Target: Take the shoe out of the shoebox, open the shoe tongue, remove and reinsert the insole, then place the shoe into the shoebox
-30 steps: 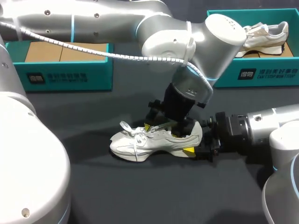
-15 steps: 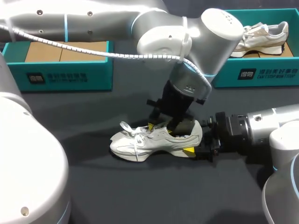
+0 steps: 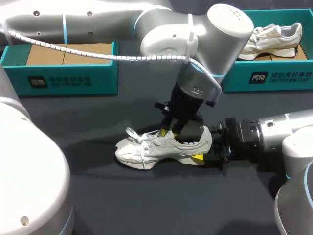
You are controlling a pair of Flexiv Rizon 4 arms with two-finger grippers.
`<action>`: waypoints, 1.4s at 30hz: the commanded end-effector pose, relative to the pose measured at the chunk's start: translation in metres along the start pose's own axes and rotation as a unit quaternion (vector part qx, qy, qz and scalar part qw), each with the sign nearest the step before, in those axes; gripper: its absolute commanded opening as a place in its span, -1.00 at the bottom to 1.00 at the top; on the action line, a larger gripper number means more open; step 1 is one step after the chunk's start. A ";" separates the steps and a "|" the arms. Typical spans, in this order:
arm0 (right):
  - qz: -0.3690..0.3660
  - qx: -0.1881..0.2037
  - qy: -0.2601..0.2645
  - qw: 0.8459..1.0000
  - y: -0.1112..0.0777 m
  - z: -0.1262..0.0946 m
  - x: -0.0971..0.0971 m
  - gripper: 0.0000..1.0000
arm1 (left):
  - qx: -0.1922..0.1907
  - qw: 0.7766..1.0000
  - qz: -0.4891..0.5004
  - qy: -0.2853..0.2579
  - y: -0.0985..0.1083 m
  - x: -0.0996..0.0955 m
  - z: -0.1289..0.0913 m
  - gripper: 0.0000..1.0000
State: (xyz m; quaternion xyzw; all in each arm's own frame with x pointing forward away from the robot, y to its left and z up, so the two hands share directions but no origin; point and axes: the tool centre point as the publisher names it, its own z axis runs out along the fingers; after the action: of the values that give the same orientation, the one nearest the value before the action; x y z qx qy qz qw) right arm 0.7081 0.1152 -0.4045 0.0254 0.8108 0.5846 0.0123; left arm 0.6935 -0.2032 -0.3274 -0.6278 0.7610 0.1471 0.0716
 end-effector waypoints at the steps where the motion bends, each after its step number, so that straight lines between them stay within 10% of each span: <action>1: 0.000 0.002 0.000 1.000 0.001 0.000 0.000 -1.00 | 0.008 1.000 0.004 0.016 0.002 -0.002 -0.002 -1.00; 22: 0.000 0.002 0.000 1.000 0.001 0.000 0.000 -1.00 | 0.134 0.968 -0.085 0.192 0.036 -0.055 -0.021 -1.00; 42: 0.000 0.002 0.000 1.000 0.001 0.000 0.000 -1.00 | 0.091 0.964 -0.074 0.237 0.046 -0.089 0.020 -1.00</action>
State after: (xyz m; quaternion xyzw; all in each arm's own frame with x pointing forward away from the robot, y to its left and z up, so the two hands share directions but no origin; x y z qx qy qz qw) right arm 0.7079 0.1156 -0.4041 0.0250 0.8107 0.5848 0.0123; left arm 0.6669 -0.1148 -0.3081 -0.6951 0.7183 -0.0168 0.0244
